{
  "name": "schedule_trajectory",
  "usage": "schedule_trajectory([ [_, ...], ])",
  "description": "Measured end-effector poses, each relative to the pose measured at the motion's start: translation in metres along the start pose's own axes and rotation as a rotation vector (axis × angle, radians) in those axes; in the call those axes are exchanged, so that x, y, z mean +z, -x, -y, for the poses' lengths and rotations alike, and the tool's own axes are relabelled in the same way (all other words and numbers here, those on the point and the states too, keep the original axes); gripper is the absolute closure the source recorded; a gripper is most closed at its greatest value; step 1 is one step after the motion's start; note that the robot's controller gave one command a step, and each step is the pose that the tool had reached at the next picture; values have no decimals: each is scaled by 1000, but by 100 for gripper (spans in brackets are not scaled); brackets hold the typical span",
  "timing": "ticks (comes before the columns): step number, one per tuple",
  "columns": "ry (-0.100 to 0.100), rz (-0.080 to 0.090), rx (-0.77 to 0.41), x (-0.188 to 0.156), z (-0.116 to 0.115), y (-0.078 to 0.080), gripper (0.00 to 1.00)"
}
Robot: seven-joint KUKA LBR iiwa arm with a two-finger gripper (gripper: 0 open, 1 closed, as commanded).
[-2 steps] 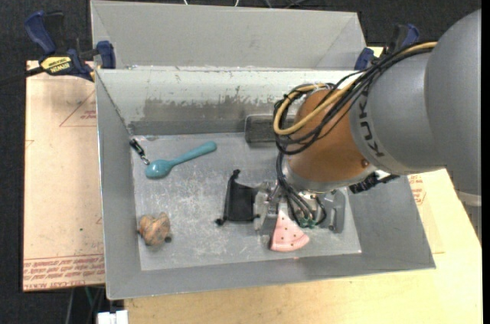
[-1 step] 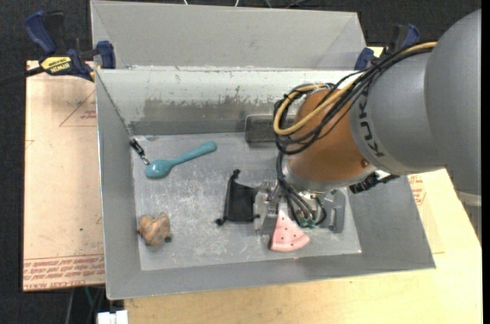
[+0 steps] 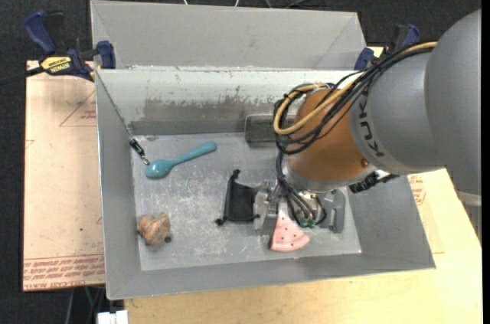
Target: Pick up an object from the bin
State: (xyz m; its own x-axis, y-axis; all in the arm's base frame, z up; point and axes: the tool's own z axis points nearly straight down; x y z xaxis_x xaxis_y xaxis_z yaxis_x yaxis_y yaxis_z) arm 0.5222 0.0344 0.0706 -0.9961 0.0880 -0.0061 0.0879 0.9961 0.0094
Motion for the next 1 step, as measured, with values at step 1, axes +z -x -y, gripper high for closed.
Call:
schedule_trajectory([
  [1,2,-4,4,0,0,3,100],
])
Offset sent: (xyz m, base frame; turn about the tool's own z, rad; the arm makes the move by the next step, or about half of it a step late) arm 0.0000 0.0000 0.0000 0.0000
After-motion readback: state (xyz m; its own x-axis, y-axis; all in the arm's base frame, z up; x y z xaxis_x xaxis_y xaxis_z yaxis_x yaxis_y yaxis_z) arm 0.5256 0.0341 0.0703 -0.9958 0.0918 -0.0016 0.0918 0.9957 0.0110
